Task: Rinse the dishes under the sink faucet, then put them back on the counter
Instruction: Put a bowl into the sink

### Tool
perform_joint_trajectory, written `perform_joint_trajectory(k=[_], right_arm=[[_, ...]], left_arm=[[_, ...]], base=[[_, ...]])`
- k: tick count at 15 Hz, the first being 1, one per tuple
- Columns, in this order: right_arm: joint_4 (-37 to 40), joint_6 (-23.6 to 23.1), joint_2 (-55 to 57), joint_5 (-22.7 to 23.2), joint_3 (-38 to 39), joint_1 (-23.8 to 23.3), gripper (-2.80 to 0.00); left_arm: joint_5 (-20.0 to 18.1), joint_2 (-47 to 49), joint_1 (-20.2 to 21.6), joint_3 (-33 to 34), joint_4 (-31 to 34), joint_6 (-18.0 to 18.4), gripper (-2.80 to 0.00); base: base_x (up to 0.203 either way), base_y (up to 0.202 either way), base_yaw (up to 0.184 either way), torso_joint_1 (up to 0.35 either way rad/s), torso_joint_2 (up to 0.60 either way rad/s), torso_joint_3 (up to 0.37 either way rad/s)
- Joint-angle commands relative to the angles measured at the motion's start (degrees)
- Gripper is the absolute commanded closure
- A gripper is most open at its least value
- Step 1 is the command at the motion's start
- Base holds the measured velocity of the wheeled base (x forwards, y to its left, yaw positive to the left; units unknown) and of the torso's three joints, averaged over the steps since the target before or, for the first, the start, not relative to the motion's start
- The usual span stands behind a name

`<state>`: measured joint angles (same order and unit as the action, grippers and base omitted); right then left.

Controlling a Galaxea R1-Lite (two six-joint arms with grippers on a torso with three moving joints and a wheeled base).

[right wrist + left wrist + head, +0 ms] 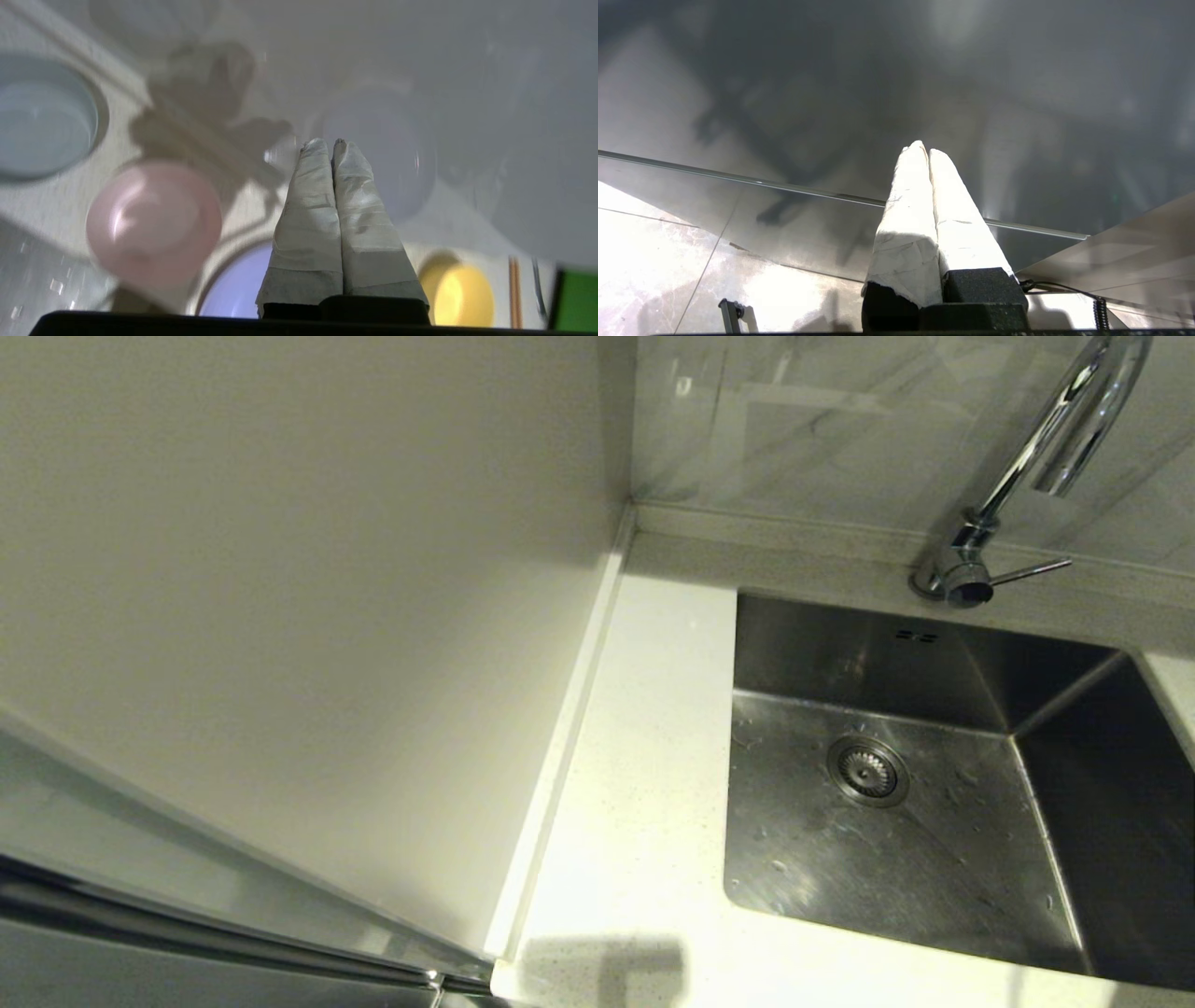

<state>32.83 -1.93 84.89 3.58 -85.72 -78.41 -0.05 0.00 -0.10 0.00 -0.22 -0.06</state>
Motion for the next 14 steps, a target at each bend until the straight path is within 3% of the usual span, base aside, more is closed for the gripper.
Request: perform_joint_trajectory(k=[1, 5, 6, 11, 14], right_arm=[[7.5, -0.5, 0.2, 0.5, -3.5, -0.3, 0.00], [8.9, -1.7, 0.9, 3.7, -2.9, -0.3, 0.00], [9.8, -1.8, 1.0, 3.8, -2.7, -0.3, -2.80], [10.0, -1.9, 2.3, 7.5, -0.6, -0.2, -2.80], [10.1, -1.8, 3.8, 14.0, 1.4, 0.3, -2.80]], left_arm=[[0.0, 0.0, 0.0, 0.2, 0.0, 0.0, 0.00], [0.0, 0.0, 0.0, 0.2, 0.0, 0.0, 0.00], [0.0, 0.0, 0.0, 0.2, 0.0, 0.0, 0.00], [0.0, 0.0, 0.0, 0.2, 0.0, 0.0, 0.00], [0.0, 0.0, 0.0, 0.2, 0.0, 0.0, 0.00]], base=[[0.000, 0.000, 0.000, 0.000, 0.00, 0.000], [0.000, 0.000, 0.000, 0.000, 0.00, 0.000], [0.000, 0.000, 0.000, 0.000, 0.00, 0.000], [0.000, 0.000, 0.000, 0.000, 0.00, 0.000], [0.000, 0.000, 0.000, 0.000, 0.00, 0.000]])
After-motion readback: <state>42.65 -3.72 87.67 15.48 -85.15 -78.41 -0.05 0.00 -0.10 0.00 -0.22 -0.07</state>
